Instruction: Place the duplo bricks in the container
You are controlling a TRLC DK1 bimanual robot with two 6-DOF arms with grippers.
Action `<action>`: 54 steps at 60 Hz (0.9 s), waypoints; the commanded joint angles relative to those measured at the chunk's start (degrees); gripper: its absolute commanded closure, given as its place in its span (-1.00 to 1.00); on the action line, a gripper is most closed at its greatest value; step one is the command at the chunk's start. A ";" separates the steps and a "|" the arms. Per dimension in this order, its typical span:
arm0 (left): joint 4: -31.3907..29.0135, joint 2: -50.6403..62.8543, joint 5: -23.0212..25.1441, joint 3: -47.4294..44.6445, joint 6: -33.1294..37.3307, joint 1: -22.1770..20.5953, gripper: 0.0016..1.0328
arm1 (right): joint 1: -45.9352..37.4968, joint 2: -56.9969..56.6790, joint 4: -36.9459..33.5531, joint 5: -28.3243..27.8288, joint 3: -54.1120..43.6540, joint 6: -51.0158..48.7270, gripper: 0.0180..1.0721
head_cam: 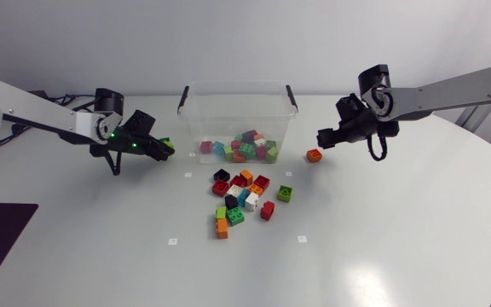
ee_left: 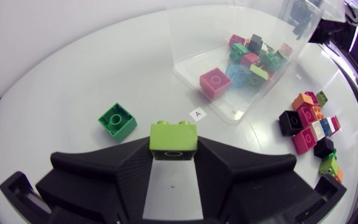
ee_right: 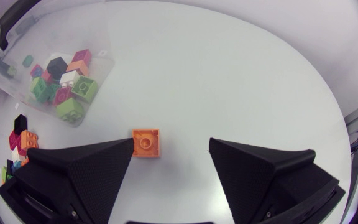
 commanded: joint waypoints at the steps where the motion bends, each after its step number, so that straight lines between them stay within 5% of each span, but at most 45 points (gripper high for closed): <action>1: -1.12 -4.60 0.76 -2.68 0.86 0.47 0.47 | 1.06 2.46 -0.51 0.25 1.33 -0.82 -0.66; 37: -9.47 -22.71 -0.64 -3.92 -2.57 -2.25 0.47 | 3.08 8.96 -2.35 2.09 6.60 -2.05 -0.64; 54: -10.79 -25.34 -2.40 -2.16 -3.80 -4.62 0.47 | 3.17 11.60 -2.97 2.18 8.36 -2.32 -0.26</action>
